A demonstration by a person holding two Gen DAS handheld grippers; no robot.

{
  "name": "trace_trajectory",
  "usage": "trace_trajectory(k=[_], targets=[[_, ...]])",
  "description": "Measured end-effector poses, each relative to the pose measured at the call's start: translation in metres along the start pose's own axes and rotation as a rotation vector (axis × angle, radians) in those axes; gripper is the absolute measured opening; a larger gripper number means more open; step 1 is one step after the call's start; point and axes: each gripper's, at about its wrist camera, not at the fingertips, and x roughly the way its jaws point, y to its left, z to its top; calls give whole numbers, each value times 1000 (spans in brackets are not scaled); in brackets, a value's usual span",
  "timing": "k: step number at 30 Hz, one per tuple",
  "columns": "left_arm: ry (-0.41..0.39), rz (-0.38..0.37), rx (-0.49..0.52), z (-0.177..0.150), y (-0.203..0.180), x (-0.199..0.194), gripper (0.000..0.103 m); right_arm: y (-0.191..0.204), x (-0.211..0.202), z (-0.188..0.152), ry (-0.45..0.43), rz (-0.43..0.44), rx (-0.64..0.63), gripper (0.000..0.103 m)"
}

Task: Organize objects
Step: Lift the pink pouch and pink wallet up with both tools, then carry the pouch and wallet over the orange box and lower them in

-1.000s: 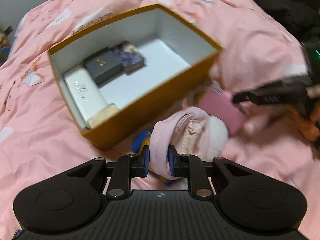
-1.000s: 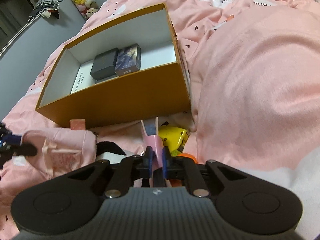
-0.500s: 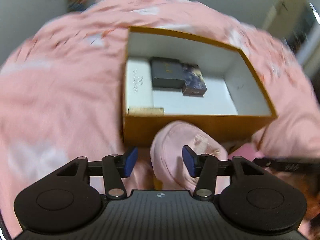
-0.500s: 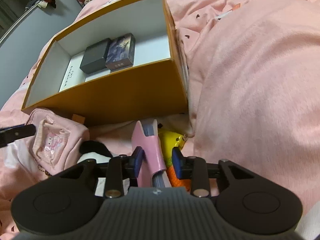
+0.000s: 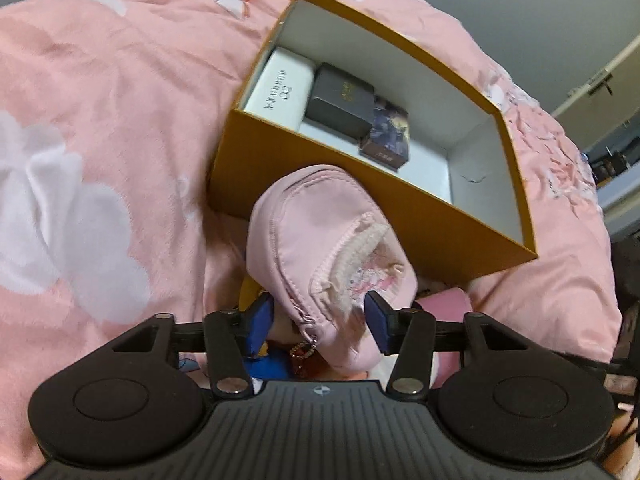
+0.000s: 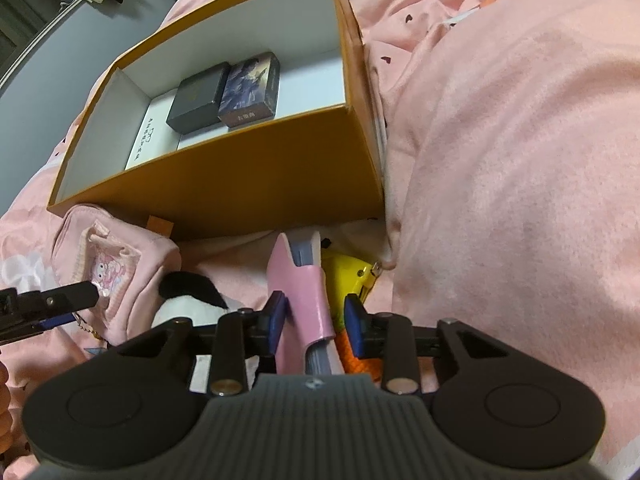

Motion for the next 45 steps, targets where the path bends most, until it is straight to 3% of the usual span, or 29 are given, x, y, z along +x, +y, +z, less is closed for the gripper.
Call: trace_trajectory(k=[1, 7, 13, 21, 27, 30, 35, 45], targets=[[-4, 4, -15, -1, 2, 1, 48, 1, 1, 0, 1, 5, -7, 29], [-36, -8, -25, -4, 6, -2, 37, 22, -14, -9, -43, -37, -113, 23], [-53, -37, 123, -2, 0, -24, 31, 27, -49, -15, -111, -47, -142, 23], [-50, -128, 275, 10, -14, -64, 30, 28, -97, -6, -212, 23, -90, 22], [-80, -177, 386, 32, -41, -79, 30, 40, -131, 10, -314, 86, -97, 22], [-92, -184, 440, 47, -56, -78, 30, 46, -137, 27, -353, 72, -106, 22], [-34, -208, 505, 81, -82, -61, 30, 54, -117, 73, -363, 32, -102, 22], [103, -82, 641, 133, -100, 6, 30, 71, -11, 153, -237, -157, -136, 22]])
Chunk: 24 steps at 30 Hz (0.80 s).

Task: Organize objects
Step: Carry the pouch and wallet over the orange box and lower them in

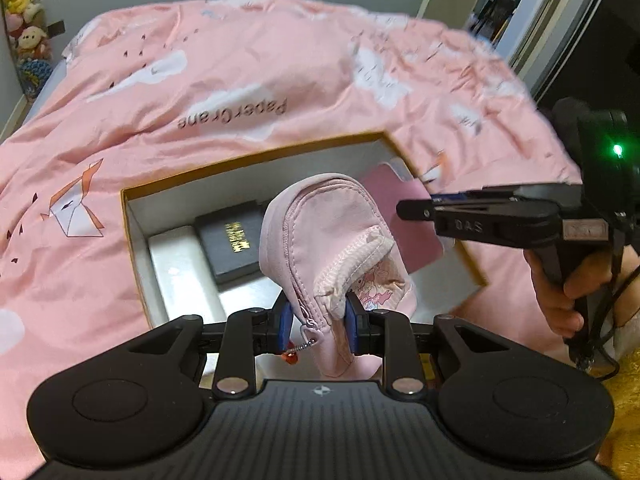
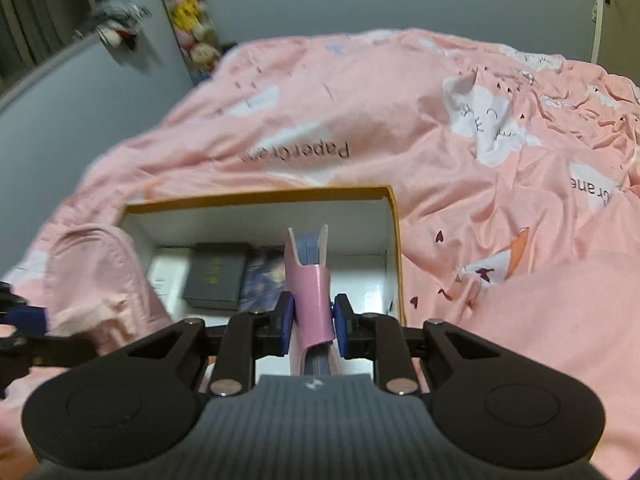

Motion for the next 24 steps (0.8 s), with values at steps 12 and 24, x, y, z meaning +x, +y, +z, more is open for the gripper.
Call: trace_trajectory(k=[12, 24], targets=[[69, -17, 35, 16, 27, 56, 30, 7, 81, 19, 98, -43, 53, 22], [96, -49, 33, 22, 34, 79, 30, 13, 100, 30, 167, -67, -90, 25]])
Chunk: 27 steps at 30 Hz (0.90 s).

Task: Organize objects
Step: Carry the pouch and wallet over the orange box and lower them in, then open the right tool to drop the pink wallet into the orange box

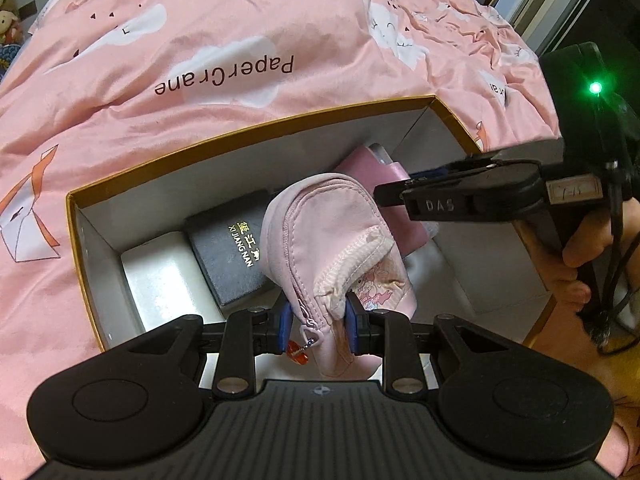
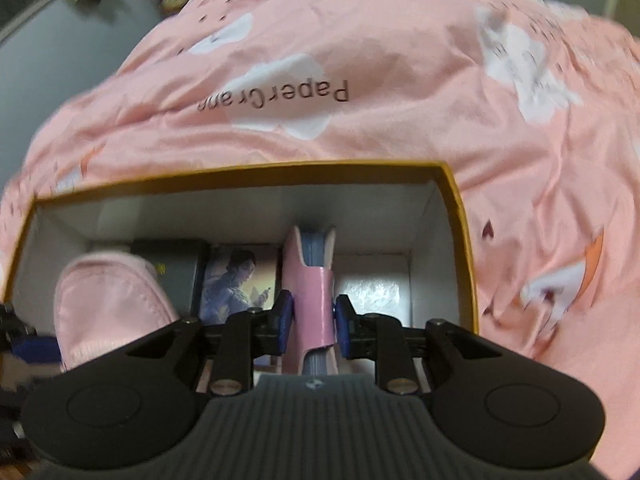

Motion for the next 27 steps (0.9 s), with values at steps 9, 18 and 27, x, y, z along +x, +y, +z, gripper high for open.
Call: trace_trajectory(k=[9, 18, 27], targets=[[11, -2, 8, 2, -1, 5, 30, 8, 1, 3, 20, -55, -229, 29], [14, 11, 10, 1, -3, 3, 30, 13, -14, 0, -19, -53, -373, 40], [30, 19, 12, 3, -2, 5, 30, 34, -3, -40, 116, -11, -809, 40]])
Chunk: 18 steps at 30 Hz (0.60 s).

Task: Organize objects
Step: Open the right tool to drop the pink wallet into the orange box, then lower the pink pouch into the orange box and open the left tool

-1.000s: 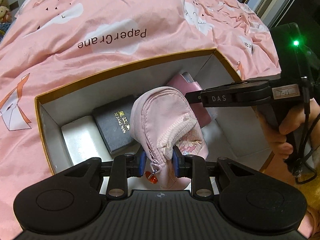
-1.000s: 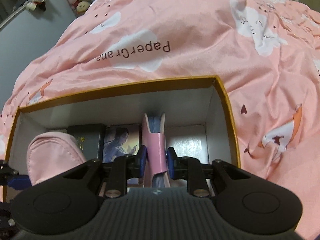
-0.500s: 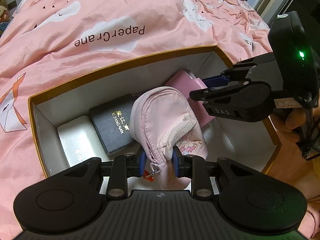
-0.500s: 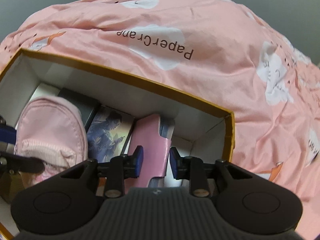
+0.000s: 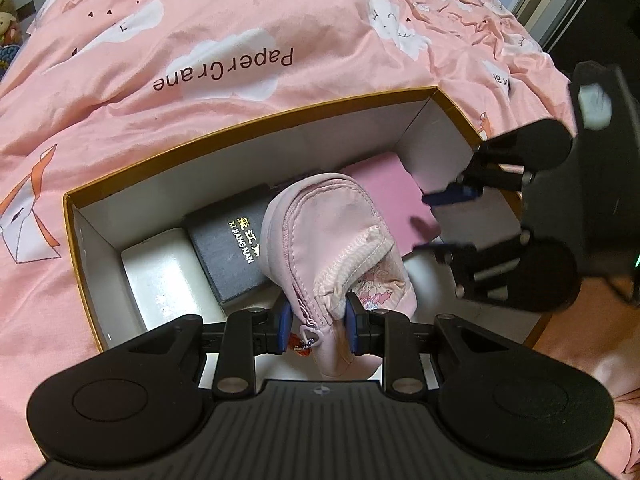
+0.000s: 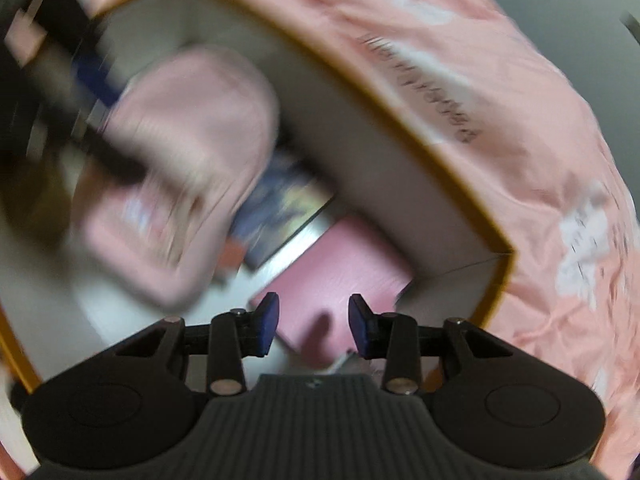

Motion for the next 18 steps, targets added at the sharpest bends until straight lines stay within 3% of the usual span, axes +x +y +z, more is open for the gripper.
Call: trace_trajectory(k=[5, 7, 18], targets=[[8, -3, 11, -1, -1, 1, 30, 12, 16, -4, 44, -25, -141, 39], [10, -1, 13, 0, -1, 1, 30, 10, 22, -4, 54, -36, -146, 33], [13, -15, 37, 9, -14, 8, 30, 0, 13, -9, -28, -42, -147, 31]])
